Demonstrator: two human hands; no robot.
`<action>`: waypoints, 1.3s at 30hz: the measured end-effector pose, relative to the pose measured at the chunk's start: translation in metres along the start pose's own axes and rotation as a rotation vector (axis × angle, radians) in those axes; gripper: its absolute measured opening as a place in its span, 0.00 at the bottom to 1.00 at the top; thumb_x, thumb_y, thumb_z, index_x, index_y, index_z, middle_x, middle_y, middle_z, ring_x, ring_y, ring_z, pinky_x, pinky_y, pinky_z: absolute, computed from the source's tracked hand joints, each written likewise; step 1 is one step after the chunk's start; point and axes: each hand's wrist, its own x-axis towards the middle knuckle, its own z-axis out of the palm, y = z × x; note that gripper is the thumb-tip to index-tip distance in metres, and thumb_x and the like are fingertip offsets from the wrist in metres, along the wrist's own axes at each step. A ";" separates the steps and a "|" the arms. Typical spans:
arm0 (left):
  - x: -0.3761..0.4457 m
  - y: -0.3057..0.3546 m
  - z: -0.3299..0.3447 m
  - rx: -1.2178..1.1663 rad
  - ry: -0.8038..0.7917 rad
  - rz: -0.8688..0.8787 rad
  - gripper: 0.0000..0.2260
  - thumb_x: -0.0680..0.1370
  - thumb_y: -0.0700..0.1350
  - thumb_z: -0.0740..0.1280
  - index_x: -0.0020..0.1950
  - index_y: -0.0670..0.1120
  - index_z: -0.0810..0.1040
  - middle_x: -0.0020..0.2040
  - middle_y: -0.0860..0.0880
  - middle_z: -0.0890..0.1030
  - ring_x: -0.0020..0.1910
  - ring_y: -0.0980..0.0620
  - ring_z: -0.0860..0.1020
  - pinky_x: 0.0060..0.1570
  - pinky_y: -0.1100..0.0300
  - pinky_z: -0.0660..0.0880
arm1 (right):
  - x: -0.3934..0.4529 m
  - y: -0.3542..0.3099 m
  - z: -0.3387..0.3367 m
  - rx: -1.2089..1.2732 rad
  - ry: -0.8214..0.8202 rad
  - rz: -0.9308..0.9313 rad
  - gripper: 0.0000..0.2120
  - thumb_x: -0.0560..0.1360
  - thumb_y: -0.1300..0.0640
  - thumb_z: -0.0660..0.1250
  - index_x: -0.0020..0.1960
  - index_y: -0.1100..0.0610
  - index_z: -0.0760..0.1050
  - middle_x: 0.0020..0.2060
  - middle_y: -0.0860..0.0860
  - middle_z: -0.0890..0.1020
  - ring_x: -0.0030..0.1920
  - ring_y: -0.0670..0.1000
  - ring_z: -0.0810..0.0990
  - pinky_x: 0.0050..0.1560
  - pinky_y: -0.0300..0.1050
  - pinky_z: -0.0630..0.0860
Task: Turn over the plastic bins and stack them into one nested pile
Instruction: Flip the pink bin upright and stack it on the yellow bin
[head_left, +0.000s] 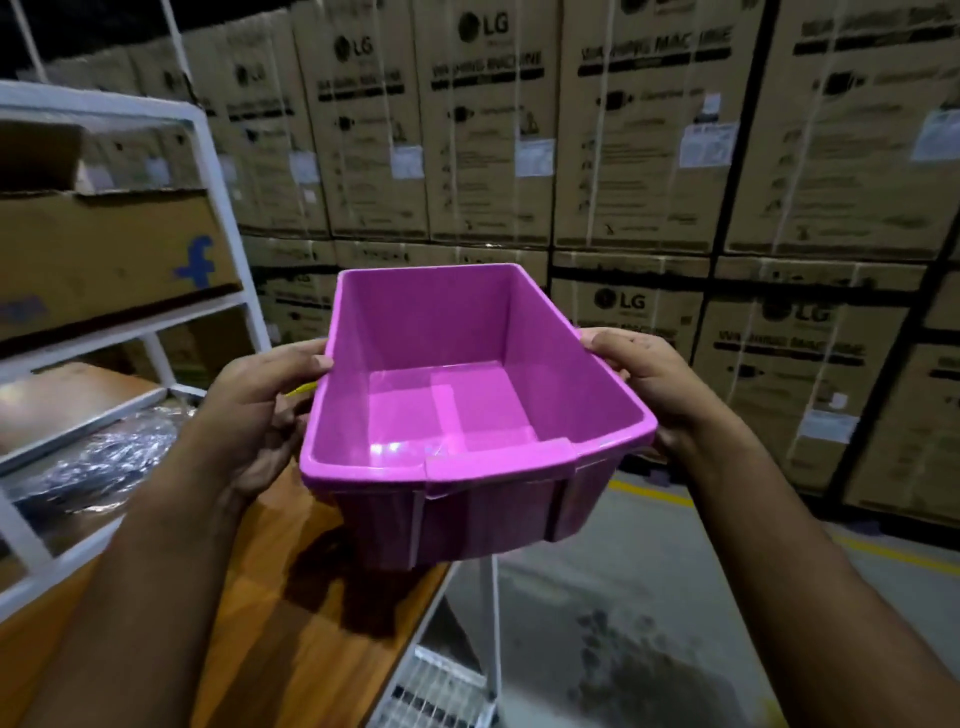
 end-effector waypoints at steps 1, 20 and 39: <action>0.014 -0.001 -0.003 -0.002 0.015 0.006 0.20 0.80 0.35 0.55 0.71 0.32 0.68 0.19 0.53 0.72 0.16 0.61 0.70 0.14 0.72 0.62 | 0.021 0.000 0.001 -0.013 -0.012 0.005 0.12 0.76 0.60 0.67 0.52 0.68 0.81 0.39 0.63 0.73 0.33 0.55 0.70 0.29 0.37 0.70; 0.152 -0.029 -0.010 0.039 0.544 0.202 0.16 0.77 0.35 0.64 0.65 0.37 0.77 0.41 0.50 0.86 0.36 0.56 0.83 0.31 0.65 0.78 | 0.312 0.070 0.044 0.066 -0.488 0.236 0.11 0.78 0.59 0.64 0.55 0.60 0.83 0.39 0.57 0.85 0.33 0.50 0.83 0.34 0.40 0.79; 0.169 -0.123 0.016 0.070 0.933 0.115 0.12 0.77 0.34 0.65 0.59 0.40 0.80 0.40 0.49 0.86 0.39 0.52 0.80 0.38 0.61 0.78 | 0.379 0.162 0.032 -0.066 -0.786 0.333 0.10 0.79 0.65 0.62 0.54 0.64 0.81 0.35 0.57 0.86 0.31 0.51 0.84 0.30 0.40 0.79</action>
